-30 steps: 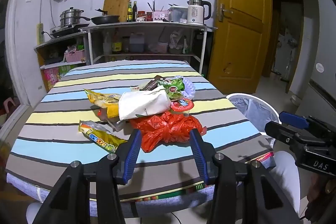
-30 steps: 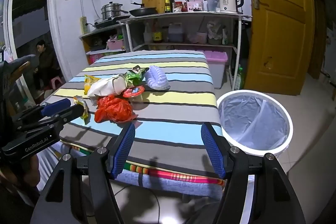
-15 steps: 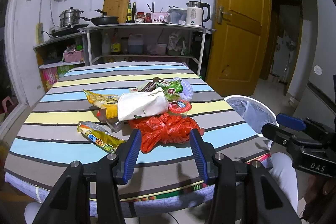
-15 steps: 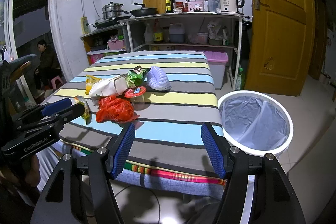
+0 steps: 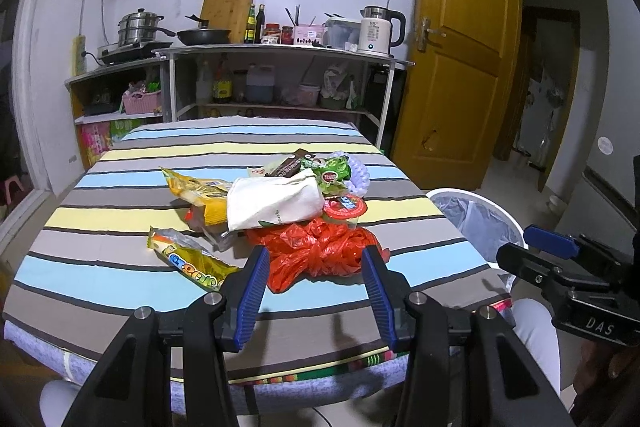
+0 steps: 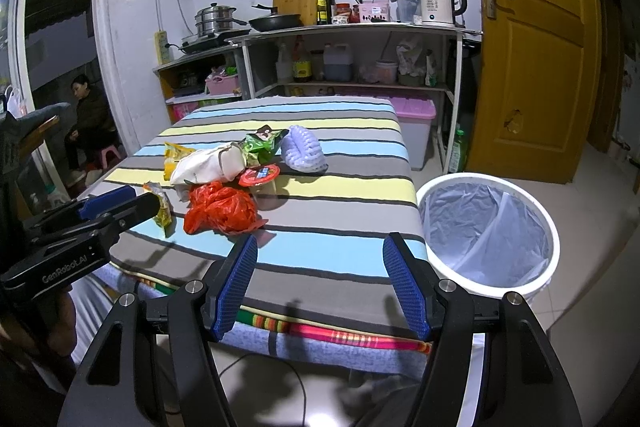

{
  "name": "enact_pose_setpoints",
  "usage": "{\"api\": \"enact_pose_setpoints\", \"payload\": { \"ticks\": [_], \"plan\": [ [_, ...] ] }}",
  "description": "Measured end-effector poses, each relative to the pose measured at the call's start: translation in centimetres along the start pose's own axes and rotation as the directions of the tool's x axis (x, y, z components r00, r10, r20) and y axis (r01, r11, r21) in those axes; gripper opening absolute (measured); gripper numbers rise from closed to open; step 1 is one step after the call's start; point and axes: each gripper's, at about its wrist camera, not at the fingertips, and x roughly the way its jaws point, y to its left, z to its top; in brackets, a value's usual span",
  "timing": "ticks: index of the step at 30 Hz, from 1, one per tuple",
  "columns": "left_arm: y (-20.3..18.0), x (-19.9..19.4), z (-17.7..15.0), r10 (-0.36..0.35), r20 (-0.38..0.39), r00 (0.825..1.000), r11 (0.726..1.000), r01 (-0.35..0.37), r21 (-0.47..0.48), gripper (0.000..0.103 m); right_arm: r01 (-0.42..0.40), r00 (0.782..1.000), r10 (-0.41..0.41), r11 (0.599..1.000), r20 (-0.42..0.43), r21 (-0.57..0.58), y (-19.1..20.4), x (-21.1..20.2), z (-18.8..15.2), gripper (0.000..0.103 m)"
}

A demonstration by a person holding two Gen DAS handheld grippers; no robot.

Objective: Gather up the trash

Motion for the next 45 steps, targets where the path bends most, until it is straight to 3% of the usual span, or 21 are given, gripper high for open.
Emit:
{"api": "enact_pose_setpoints", "payload": {
  "ticks": [45],
  "plan": [
    [-0.36,-0.20,-0.07,-0.037,-0.002,0.999,0.999,0.037,-0.001,0.047,0.000,1.000,0.000,1.000,-0.002,-0.002,0.68,0.01,0.11,0.066]
  ]
}}
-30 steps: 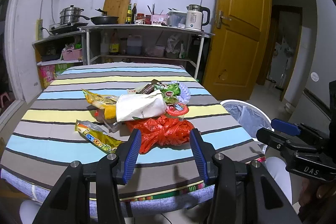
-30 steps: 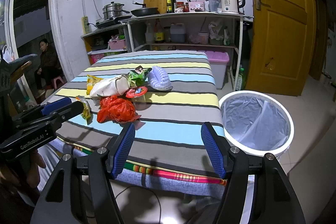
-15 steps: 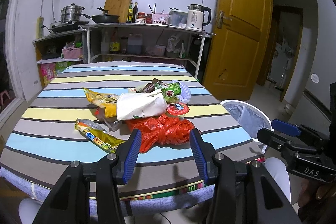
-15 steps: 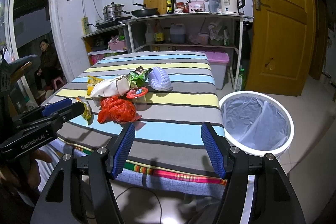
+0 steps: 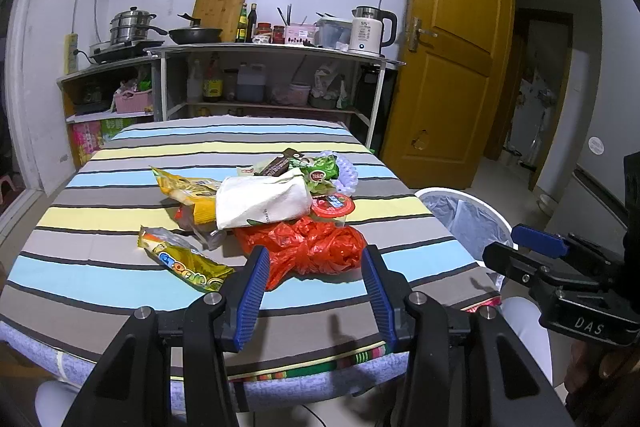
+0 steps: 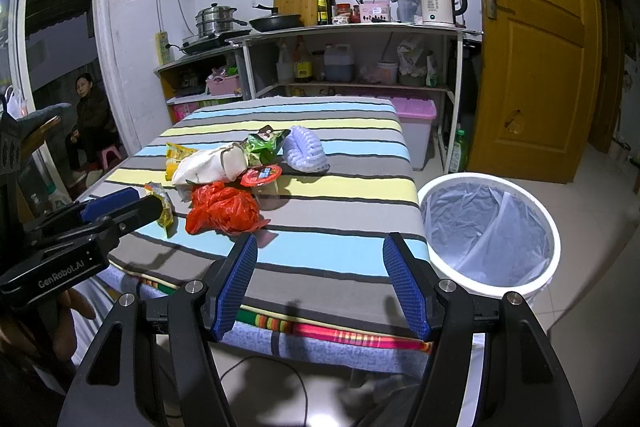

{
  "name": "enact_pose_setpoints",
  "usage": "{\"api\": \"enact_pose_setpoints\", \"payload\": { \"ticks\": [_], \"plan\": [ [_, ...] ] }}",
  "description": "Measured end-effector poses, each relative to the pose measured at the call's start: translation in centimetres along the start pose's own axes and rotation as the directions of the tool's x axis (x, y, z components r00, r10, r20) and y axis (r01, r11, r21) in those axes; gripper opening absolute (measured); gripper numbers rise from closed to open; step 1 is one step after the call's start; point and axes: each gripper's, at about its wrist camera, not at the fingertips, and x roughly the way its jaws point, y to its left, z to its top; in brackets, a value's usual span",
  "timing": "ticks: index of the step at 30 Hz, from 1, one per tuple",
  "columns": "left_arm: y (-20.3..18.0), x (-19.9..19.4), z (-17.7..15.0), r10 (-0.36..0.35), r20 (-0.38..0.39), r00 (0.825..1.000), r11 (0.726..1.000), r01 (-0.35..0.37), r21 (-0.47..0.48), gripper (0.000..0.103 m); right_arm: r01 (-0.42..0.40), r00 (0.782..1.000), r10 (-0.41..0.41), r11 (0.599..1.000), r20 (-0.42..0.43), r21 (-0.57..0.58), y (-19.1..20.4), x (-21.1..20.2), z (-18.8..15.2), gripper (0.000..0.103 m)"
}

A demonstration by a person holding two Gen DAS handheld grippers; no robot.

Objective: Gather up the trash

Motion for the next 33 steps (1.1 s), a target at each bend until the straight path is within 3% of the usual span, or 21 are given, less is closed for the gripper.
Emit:
{"api": "enact_pose_setpoints", "payload": {
  "ticks": [28,33],
  "plan": [
    [1.2,1.7,1.1,0.014,-0.023,1.000,1.000,-0.014,-0.005,0.047,-0.006,1.000,0.005,1.000,-0.019,-0.017,-0.3,2.2,1.2,0.066],
    [2.2,2.7,2.1,0.032,-0.018,0.999,0.999,-0.032,-0.009,0.053,-0.008,1.000,0.007,1.000,-0.025,-0.028,-0.3,3.4,1.9,0.066]
  ]
}}
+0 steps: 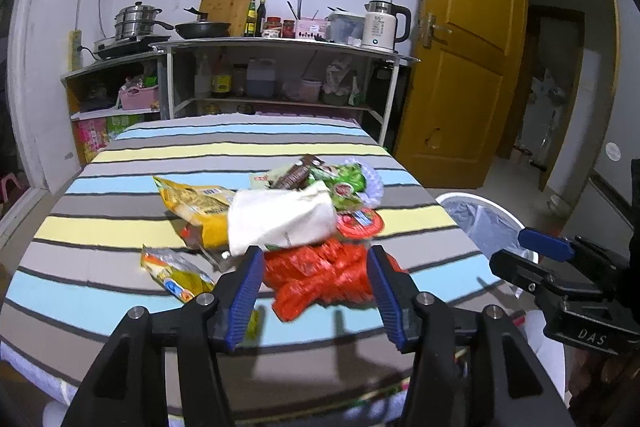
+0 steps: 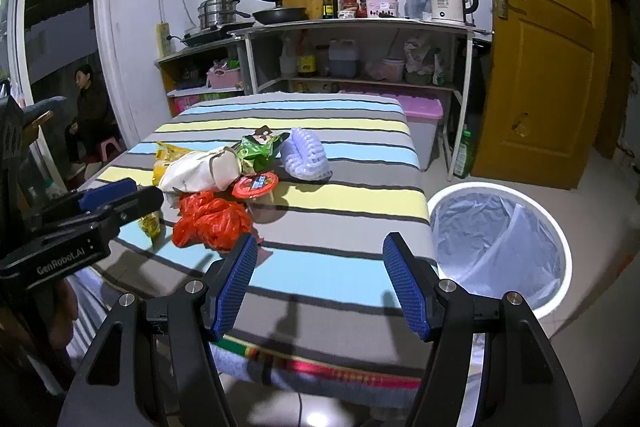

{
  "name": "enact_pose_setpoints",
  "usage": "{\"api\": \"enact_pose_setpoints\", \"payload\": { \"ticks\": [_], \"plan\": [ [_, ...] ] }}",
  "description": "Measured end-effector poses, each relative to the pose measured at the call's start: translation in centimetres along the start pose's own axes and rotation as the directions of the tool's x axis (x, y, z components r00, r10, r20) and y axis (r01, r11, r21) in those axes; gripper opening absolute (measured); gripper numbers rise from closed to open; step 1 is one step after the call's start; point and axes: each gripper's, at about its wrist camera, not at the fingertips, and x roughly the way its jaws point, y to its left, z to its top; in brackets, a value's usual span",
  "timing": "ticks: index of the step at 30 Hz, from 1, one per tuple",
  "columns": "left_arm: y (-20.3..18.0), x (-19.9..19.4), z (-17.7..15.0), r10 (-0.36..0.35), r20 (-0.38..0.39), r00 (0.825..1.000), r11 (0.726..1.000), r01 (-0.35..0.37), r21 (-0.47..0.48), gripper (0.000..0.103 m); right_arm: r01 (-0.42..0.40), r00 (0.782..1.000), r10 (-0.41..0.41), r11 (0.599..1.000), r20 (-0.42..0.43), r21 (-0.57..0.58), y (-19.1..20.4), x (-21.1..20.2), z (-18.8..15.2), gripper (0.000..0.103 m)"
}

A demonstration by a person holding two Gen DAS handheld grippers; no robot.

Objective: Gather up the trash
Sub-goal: 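Grasp the white paper bag with the left gripper while the right gripper grasps the lilac mesh scrubber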

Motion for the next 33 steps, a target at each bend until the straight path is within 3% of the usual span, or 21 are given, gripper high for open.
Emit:
{"api": "enact_pose_setpoints", "payload": {
  "ticks": [15,21,31,33],
  "plan": [
    [3.4,4.3,3.6,0.042,-0.001,0.999,0.999,-0.042,-0.028,0.057,0.008,1.000,-0.008,0.999,0.012,-0.037,-0.4,4.9,4.0,0.066],
    [4.4,6.5,4.3,0.032,-0.035,0.999,0.998,-0.034,-0.047,0.057,-0.002,1.000,0.002,0.998,0.005,-0.059,-0.5,8.1,6.2,0.066],
    [4.5,8.4,3.7,-0.002,-0.069,0.998,0.999,-0.001,-0.041,0.057,-0.067,0.993,0.063,0.997,-0.096,-0.039,-1.5,14.8,8.0,0.065],
    [4.4,8.5,3.6,-0.011,-0.070,0.997,0.999,0.008,-0.038,0.057,-0.081,0.990,0.076,0.996,-0.123,-0.035,-1.7,15.8,8.1,0.056]
  ]
}}
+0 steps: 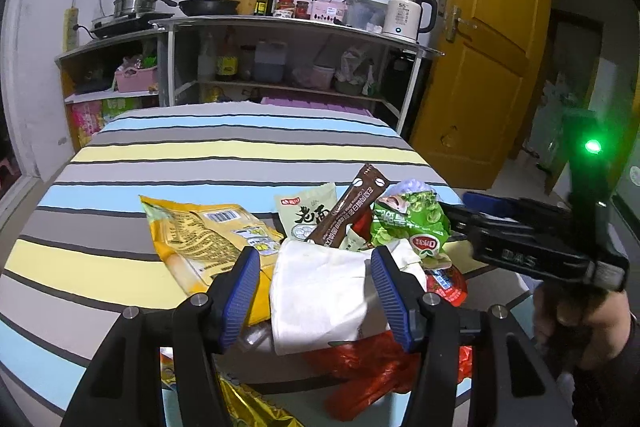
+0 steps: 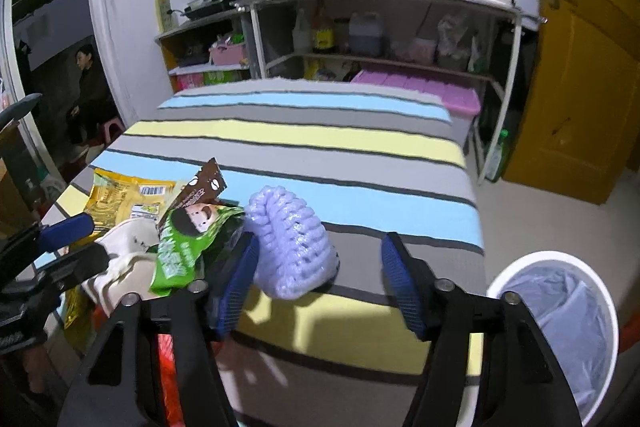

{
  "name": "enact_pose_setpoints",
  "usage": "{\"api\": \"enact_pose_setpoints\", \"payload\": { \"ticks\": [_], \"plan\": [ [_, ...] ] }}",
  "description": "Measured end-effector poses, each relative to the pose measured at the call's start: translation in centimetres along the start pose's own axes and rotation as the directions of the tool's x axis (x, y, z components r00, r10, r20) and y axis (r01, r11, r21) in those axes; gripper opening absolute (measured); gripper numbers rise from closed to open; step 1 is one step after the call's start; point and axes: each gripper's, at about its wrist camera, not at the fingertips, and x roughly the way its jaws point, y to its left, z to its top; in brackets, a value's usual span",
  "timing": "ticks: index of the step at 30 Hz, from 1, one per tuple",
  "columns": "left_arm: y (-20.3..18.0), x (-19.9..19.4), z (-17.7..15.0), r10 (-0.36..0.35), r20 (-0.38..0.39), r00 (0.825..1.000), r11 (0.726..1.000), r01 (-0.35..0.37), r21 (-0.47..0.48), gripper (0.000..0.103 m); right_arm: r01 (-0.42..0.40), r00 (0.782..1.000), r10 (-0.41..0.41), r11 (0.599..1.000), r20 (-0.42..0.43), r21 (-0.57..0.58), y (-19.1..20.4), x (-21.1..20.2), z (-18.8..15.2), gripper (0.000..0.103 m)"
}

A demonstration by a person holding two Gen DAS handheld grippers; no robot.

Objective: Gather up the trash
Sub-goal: 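Grasp the white paper bag with the left gripper while the right gripper grasps the lilac mesh scrubber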

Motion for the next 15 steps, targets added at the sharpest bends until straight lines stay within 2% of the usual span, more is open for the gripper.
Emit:
{"api": "enact_pose_setpoints", "payload": {
  "ticks": [1,3,5,6,8,9,11,15],
  "plan": [
    [-0.1,0.1,0.0,-0.006,-0.002,1.000,1.000,0.006,0.002,0.057,-0.006,1.000,0.006,1.000,-0.015,0.000,-0.1,0.5,0.1,0.049],
    [-0.2,0.2,-0.1,-0.019,-0.007,1.000,1.000,0.019,0.004,0.056,-0.021,0.999,0.021,1.000,-0.042,0.006,-0.3,1.3,0.1,0.043],
    [-0.4,0.3,-0.1,-0.030,-0.012,0.999,1.000,0.030,0.004,0.052,-0.045,0.997,0.046,0.999,-0.064,0.019,-0.6,1.9,0.1,0.026],
    [-0.4,0.2,-0.2,-0.027,-0.012,1.000,1.000,0.027,0.006,0.052,-0.055,0.996,0.056,0.998,-0.071,0.019,-0.7,2.1,0.1,0.023],
    [-0.6,0.2,-0.2,-0.032,-0.017,0.999,0.999,0.032,0.013,0.044,-0.054,0.996,0.054,0.999,-0.070,0.005,-0.5,2.0,0.1,0.013],
    [-0.7,0.2,-0.2,-0.041,-0.021,0.999,0.999,0.041,0.015,0.041,-0.048,0.997,0.048,0.999,-0.066,0.000,-0.4,1.8,0.0,0.013],
    [-0.9,0.2,-0.3,-0.051,-0.032,0.998,0.998,0.051,0.021,0.000,-0.034,0.998,0.034,0.999,-0.054,-0.001,-0.3,1.4,-0.2,0.012],
    [-1.3,-0.1,-0.4,-0.039,-0.030,0.999,0.998,0.040,0.039,0.000,-0.019,0.999,0.020,0.999,-0.031,0.025,-1.0,0.0,-0.3,0.011]
  ]
}}
